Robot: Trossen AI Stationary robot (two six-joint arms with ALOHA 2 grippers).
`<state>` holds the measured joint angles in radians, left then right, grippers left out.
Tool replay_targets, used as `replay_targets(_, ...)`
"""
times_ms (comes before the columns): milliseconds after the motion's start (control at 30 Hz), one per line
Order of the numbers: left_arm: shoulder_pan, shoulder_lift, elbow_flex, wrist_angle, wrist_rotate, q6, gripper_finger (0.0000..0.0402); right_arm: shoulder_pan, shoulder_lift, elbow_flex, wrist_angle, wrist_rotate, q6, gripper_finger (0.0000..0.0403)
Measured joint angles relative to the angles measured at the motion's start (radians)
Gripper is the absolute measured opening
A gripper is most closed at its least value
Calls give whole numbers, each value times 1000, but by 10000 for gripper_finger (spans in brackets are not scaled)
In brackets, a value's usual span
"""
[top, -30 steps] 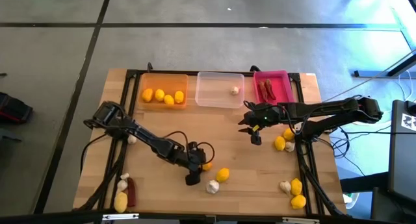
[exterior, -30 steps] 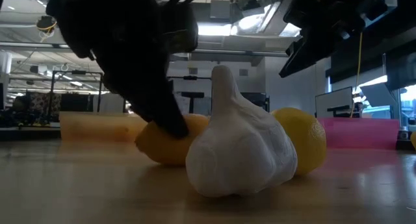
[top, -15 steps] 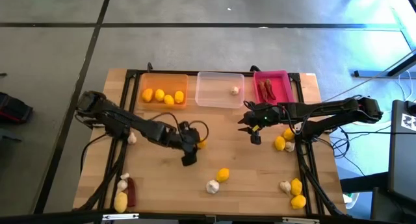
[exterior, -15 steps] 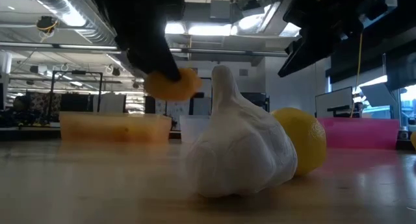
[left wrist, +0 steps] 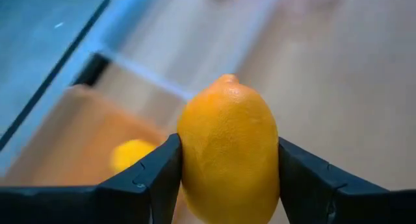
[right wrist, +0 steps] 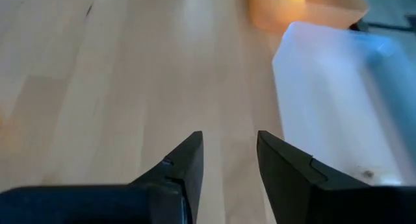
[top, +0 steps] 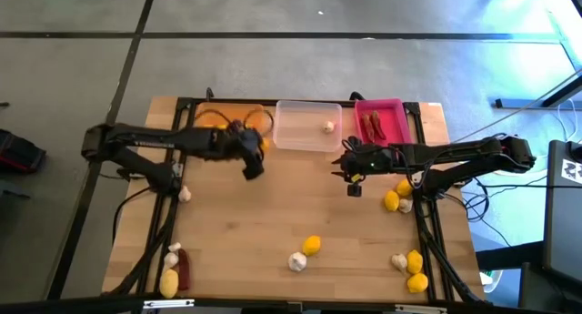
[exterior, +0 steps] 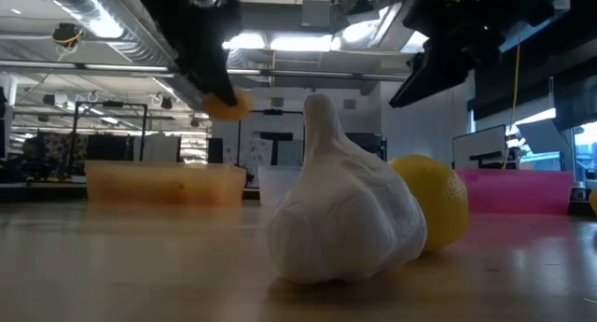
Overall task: Sort produce into baskets
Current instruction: Put the yellow lemon into the orange bin
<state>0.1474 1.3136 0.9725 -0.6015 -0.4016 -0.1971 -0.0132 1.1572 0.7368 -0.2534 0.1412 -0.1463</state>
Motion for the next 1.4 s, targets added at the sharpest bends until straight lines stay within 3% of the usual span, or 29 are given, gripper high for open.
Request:
replay_targets(267, 325, -15, -75, 51, 23, 19, 209, 0, 0, 0, 81, 4, -15, 138)
replay_targets(500, 492, -13, -175, 242, 39, -80, 210, 0, 0, 0, 94, 0, -22, 138)
replay_targets(733, 537, -12, -297, 425, 41, -148, 210, 0, 0, 0, 62, -2, -9, 138)
replay_targets(1100, 528, 47, -400, 578, 40, -170, 212, 0, 0, 0, 70, -2, -8, 138)
replay_targets(1400, 527, 52, -399, 610, 41, -171, 282, 0, 0, 0, 70, -2, -8, 138)
